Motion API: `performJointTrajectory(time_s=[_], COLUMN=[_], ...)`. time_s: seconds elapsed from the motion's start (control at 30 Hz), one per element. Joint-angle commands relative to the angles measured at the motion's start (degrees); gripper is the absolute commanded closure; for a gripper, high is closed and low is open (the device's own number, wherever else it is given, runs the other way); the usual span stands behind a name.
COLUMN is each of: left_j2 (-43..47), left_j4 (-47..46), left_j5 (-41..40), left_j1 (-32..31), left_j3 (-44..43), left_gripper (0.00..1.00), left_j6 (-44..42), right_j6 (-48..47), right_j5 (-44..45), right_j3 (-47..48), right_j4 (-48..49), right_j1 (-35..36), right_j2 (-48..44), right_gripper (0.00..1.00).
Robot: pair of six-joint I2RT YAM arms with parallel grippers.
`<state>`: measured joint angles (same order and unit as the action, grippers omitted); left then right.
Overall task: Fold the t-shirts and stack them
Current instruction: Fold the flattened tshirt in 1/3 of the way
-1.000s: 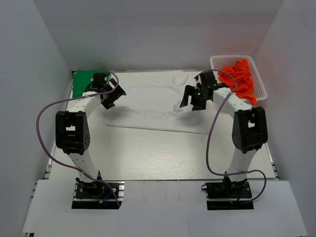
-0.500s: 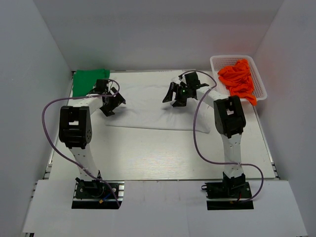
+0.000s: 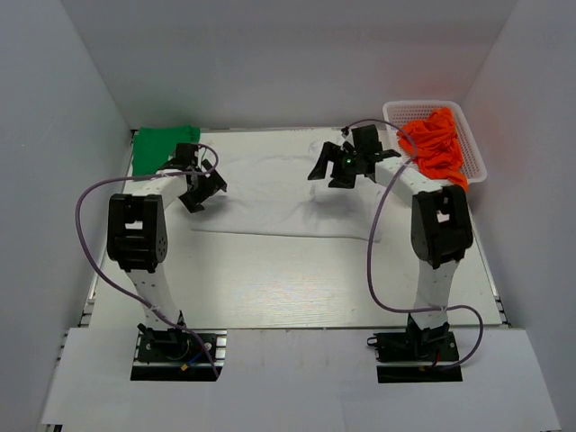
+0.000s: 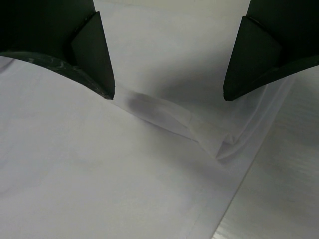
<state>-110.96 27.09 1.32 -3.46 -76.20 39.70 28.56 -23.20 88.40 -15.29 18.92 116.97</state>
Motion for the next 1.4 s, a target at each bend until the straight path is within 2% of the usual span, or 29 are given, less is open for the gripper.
performJointTrajectory(time_s=[0.0, 0.03, 0.17, 0.33, 0.47, 0.57, 0.67, 0.7, 0.77, 0.8, 0.87, 0.93, 1.03, 1.17, 1.33, 1.37], left_j2=[6.4, 7.2, 7.8, 8.9, 11.2, 13.7, 19.4, 23.8, 29.2, 32.2, 41.4, 49.5, 53.1, 51.0, 43.3, 42.6], left_j4=[0.2, -0.3, -1.0, -1.6, -2.1, -1.3, 2.6, 5.2, 8.8, 13.3, 17.7, 19.8, 19.0, 19.0, 20.1, 20.1], left_j5=[-1.2, -1.1, -1.7, -1.7, -1.7, -1.7, -1.7, -1.2, -1.1, -1.1, -1.8, 1.3, 0.5, -5.0, -8.6, -8.6], left_j1=[-0.3, -0.3, -0.3, -0.3, -0.3, -0.3, -0.3, -0.3, -0.3, -0.3, -0.8, -0.3, -0.3, -0.3, 0.2, 0.2], left_j3=[1.5, 3.1, 6.1, 12.1, 17.2, 22.3, 28.2, 31.7, 35.1, 37.9, 38.9, 38.9, 32.4, 23.9, 19.7, 19.2], left_gripper=[0.00, 0.00, 0.00, 0.00, 0.00, 0.00, 0.00, 0.00, 0.00, 0.00, 0.00, 0.00, 0.00, 0.00, 0.00, 0.00], left_j6=[-0.9, -0.9, -0.3, 0.2, 0.2, 0.7, 2.0, 2.7, 3.2, 3.9, 4.8, 4.9, 4.9, 4.2, 4.1, 4.7], right_j6=[-1.9, -2.0, -1.3, 0.1, 0.4, 0.5, 1.5, 1.9, 2.1, 2.0, 0.7, -1.4, -2.7, -2.1, -3.4, -3.7], right_j5=[2.4, 3.1, 3.5, 4.5, 5.0, 5.3, 6.3, 7.0, 7.4, 7.7, 8.1, 7.8, 4.3, -3.2, -9.6, -11.1], right_j3=[-3.8, -8.7, -18.2, -24.7, -33.3, -38.9, -46.1, -50.4, -53.1, -55.9, -56.8, -53.4, -46.9, -41.7, -38.4, -36.7], right_j4=[-1.9, -1.8, -0.8, -1.1, -1.4, -1.8, -3.7, -5.7, -7.4, -11.0, -14.6, -17.8, -19.7, -14.8, -4.6, -3.6], right_j1=[-1.3, -1.8, -3.4, -5.6, -7.0, -7.1, -6.8, -6.9, -6.4, -6.4, -6.0, -5.1, -3.6, 0.5, 5.5, 6.3], right_j2=[-7.5, -9.1, -11.9, -13.4, -15.8, -20.6, -26.5, -31.0, -34.3, -40.4, -48.6, -53.4, -55.7, -51.3, -43.9, -39.5], right_gripper=[0.12, 0.12, 0.12, 0.12, 0.12, 0.12, 0.13, 0.13, 0.13, 0.13, 0.13, 0.11, 0.10, 0.10, 0.10, 0.10])
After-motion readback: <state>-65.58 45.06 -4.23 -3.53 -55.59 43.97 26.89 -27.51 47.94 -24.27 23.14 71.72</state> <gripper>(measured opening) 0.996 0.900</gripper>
